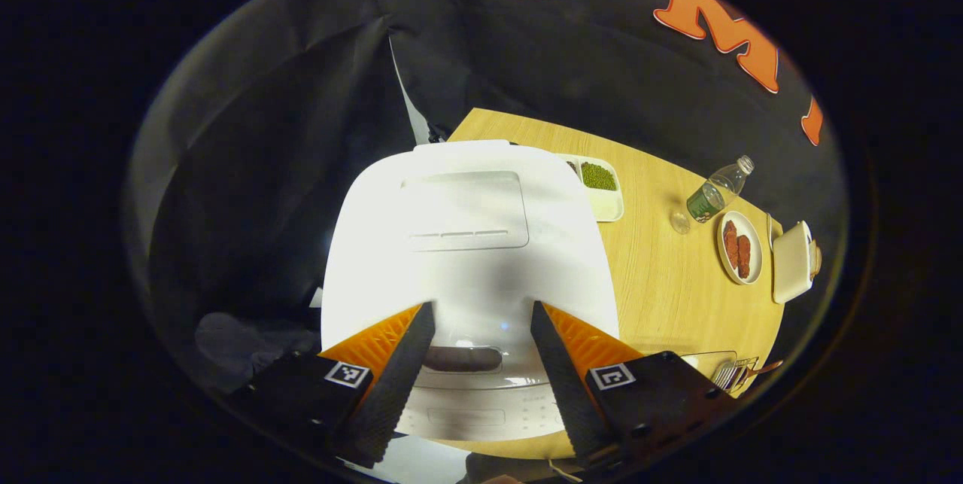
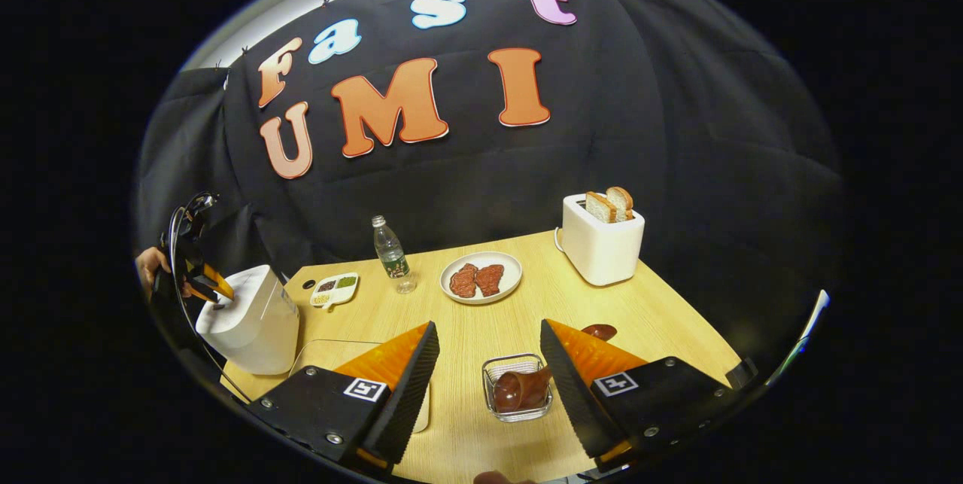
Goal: Close the left gripper, press the button to open the rice cooker; take a wooden spoon from the chopstick holder with the right hand, scoop a spoonful of rice and pour it into the rice cooker, then put the wooden spoon back into the chopstick holder.
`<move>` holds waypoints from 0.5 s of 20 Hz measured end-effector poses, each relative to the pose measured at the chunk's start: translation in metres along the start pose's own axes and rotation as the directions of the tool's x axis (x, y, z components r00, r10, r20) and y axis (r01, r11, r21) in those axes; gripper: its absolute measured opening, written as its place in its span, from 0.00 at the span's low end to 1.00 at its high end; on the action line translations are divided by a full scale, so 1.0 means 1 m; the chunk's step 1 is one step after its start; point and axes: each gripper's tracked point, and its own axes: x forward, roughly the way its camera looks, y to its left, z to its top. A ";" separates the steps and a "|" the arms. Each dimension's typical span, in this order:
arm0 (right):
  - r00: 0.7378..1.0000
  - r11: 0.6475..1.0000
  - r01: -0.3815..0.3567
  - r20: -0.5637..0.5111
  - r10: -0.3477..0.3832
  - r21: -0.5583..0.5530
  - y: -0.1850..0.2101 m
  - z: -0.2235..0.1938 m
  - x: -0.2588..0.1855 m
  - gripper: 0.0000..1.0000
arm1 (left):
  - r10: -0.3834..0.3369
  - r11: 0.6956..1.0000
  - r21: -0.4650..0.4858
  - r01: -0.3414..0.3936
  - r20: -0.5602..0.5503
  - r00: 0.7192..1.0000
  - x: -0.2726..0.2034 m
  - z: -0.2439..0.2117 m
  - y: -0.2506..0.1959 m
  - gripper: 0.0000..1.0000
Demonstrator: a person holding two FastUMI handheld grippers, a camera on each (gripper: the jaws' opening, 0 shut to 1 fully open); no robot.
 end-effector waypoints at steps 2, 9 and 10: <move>1.000 1.000 -0.014 -0.001 0.014 -0.005 0.007 0.001 0.003 0.85 | 0.010 1.000 0.004 -0.010 0.060 0.998 0.002 0.002 0.001 0.94; 0.994 0.996 -0.038 0.100 0.046 -0.082 0.047 0.052 0.016 0.85 | 0.004 0.997 0.072 -0.041 0.450 0.893 -0.048 0.044 -0.011 0.89; 0.989 0.994 -0.044 0.134 0.057 -0.100 0.056 0.066 0.016 0.85 | -0.006 0.994 0.096 -0.051 0.518 0.855 -0.064 0.051 -0.013 0.92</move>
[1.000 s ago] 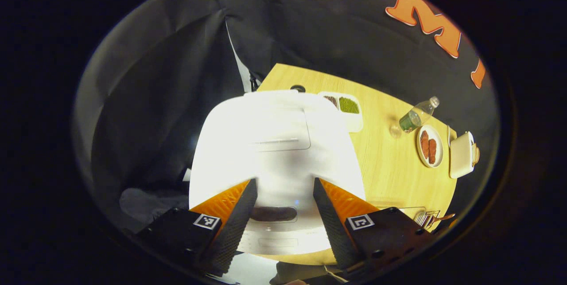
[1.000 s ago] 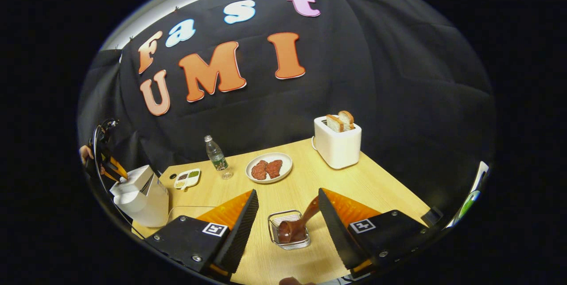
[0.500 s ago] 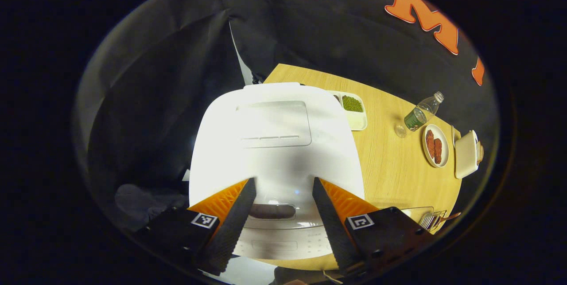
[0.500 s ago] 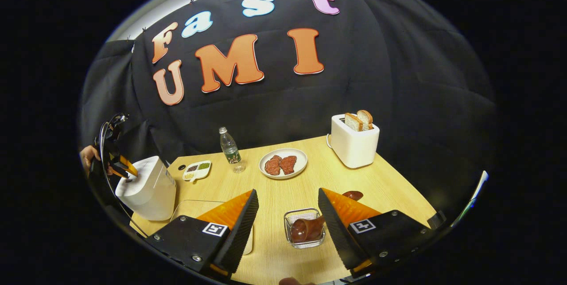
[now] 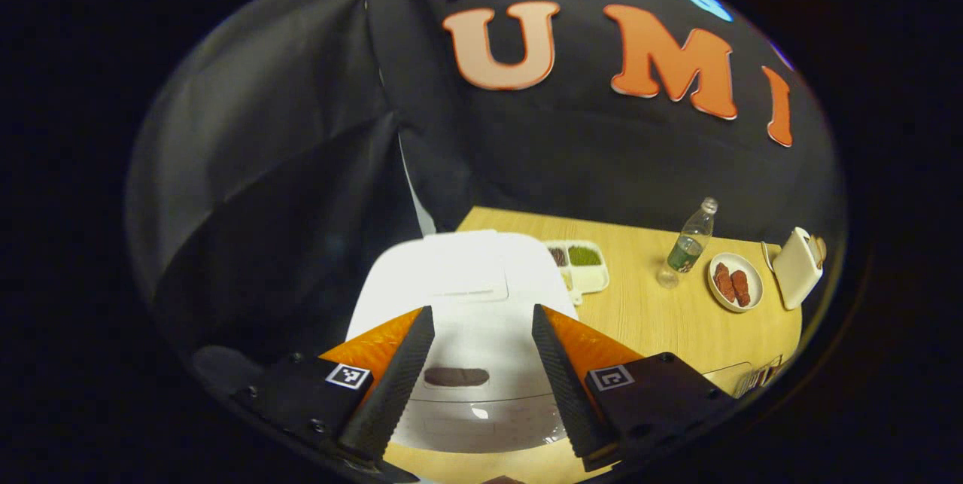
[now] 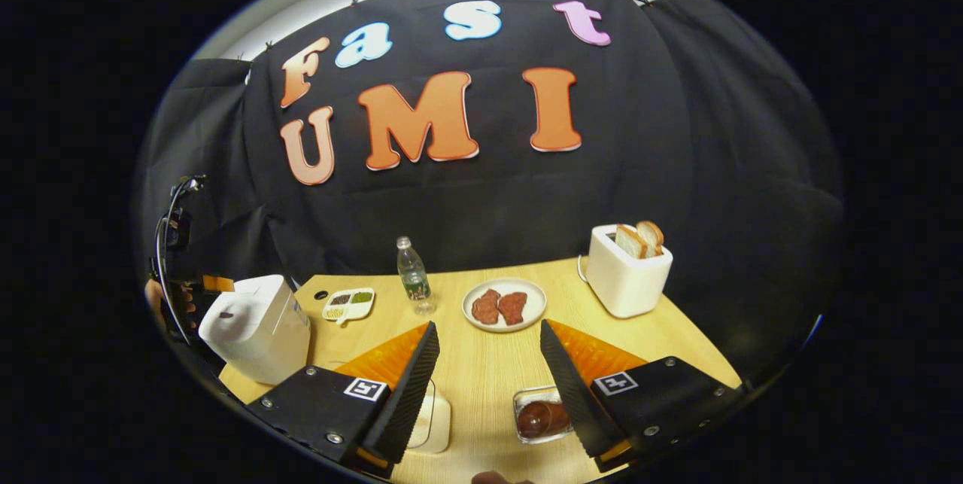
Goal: Close the left gripper, press the button to open the rice cooker; take a wooden spoon from the chopstick holder with the right hand, scoop a spoonful of rice and pour it into the rice cooker, then put the wooden spoon back into the chopstick holder.
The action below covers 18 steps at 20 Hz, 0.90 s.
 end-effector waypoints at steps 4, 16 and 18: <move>0.992 0.995 -0.048 0.110 0.058 -0.085 0.039 0.048 0.010 0.85 | -0.047 0.997 0.067 0.033 0.231 0.972 -0.048 0.057 -0.017 0.95; 0.933 0.971 -0.103 0.318 0.170 -0.218 0.110 0.111 0.008 0.84 | -0.114 0.993 0.068 0.093 0.492 0.863 -0.152 0.108 -0.037 0.92; 0.932 0.971 -0.101 0.321 0.168 -0.215 0.111 0.108 0.006 0.84 | -0.133 0.990 0.037 0.133 0.519 0.844 -0.168 0.106 -0.044 0.92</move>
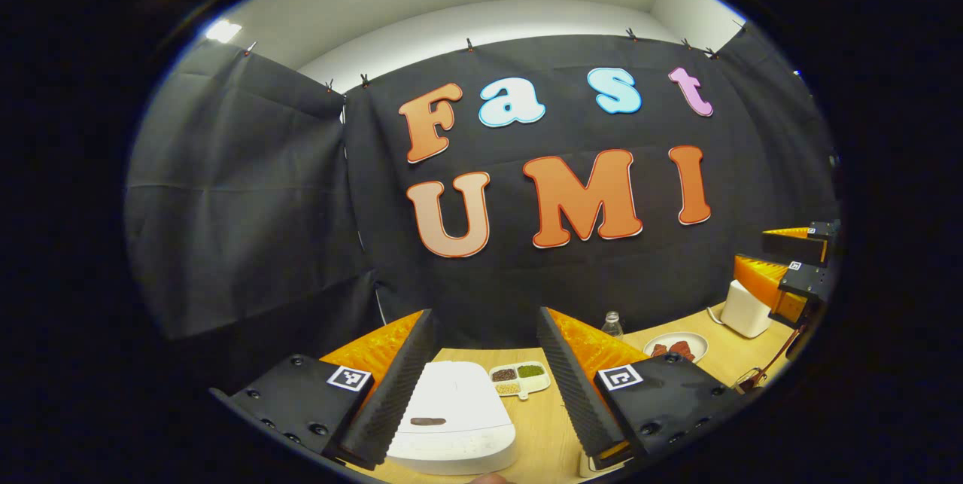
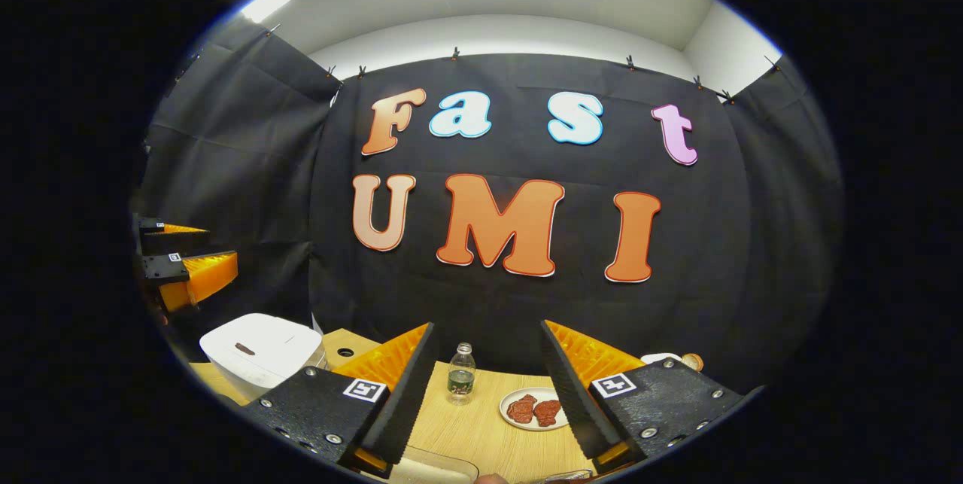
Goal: Close the left gripper, press the button to open the rice cooker; take a wooden spoon from the chopstick holder with the right hand, scoop a spoonful of rice and pour it into the rice cooker, then put the wooden spoon back into the chopstick holder.
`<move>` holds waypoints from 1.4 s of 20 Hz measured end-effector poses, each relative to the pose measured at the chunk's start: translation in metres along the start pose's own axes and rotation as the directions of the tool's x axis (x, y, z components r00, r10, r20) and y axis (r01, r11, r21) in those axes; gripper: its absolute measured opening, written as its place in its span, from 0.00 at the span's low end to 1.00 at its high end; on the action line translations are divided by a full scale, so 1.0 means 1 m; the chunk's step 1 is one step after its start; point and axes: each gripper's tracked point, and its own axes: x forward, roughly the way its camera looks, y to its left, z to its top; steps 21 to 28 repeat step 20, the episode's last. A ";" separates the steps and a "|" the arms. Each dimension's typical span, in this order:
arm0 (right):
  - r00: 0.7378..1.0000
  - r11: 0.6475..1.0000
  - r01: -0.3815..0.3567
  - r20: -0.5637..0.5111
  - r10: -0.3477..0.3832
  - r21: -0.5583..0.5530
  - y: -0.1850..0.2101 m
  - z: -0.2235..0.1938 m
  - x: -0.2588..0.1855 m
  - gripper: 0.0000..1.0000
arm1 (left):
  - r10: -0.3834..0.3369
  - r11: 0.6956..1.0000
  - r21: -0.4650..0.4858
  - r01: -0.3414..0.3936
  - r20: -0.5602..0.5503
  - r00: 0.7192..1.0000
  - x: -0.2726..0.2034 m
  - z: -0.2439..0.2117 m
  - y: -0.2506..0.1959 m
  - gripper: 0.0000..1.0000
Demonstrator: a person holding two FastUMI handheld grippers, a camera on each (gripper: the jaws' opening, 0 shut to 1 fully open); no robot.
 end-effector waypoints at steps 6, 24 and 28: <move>0.998 0.997 0.051 -0.036 -0.049 0.049 -0.002 -0.019 -0.006 0.83 | -0.043 0.998 -0.034 0.043 -0.006 0.999 -0.013 -0.029 -0.033 0.92; 0.997 0.997 0.055 -0.054 -0.052 0.062 -0.009 -0.022 -0.012 0.83 | -0.178 0.984 -0.015 0.178 -0.002 0.984 -0.010 -0.044 -0.079 0.92; 0.997 0.997 0.055 -0.054 -0.052 0.062 -0.009 -0.022 -0.012 0.83 | -0.178 0.984 -0.015 0.178 -0.002 0.984 -0.010 -0.044 -0.079 0.92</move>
